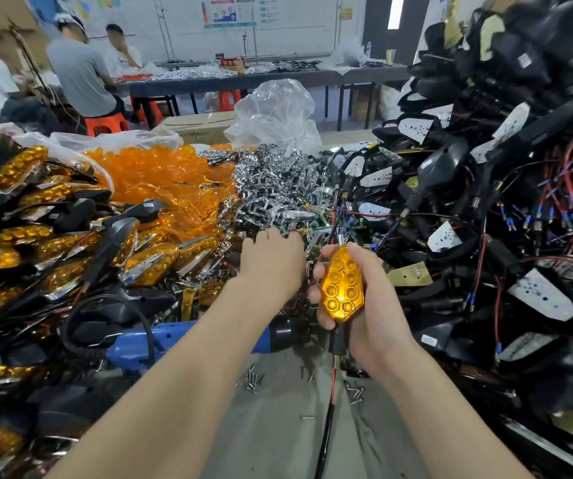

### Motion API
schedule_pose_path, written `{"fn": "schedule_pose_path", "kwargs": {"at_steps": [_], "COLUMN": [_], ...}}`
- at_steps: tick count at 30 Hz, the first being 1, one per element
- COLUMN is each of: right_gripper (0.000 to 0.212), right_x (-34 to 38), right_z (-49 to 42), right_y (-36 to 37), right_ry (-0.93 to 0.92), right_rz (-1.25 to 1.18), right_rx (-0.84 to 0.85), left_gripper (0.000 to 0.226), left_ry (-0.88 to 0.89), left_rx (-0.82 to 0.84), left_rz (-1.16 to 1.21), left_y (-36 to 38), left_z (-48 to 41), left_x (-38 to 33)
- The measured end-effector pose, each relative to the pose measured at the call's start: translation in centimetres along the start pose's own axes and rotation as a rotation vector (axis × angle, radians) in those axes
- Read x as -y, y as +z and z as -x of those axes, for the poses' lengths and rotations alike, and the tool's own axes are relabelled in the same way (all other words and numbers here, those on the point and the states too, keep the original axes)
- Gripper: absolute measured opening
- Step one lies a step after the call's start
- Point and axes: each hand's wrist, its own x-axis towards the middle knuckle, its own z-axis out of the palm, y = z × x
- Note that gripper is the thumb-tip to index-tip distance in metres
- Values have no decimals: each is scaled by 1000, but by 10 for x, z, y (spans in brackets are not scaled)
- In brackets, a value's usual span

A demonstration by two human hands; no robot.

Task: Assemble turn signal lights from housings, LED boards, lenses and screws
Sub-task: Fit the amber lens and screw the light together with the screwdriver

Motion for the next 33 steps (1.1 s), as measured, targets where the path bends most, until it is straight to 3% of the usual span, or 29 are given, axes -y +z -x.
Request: {"fn": "schedule_pose_path", "kwargs": {"at_steps": [12,14,18,21,24,30,33], "right_gripper": [31,30,28,27,28,10,12], "right_x": [2,2,1,0,-4,-9,-7], "right_z": [0,1,1,0,-1,-1,1], "right_y": [0,1,3,4,8,11,11], "right_ry": [4,11,30,39,39,-12,-8], "right_rz": [13,10,-6,-11,14,83,46], "right_rx": [16,20,17,3,-26,-27,-38], "left_gripper": [32,27,13,17,21,20,12], "left_ry": [-1,-28,-138,-158,-144,-172,-141], "left_rx": [2,-36,-212,-363,-409,-430,-396], "left_rz": [36,208,889,1323,1699,1681,1633], "left_y": [5,5,-4,-8,1,14,14], "left_z": [1,1,16,47,76,95,99], "left_x": [6,12,29,40,38,20,12]}}
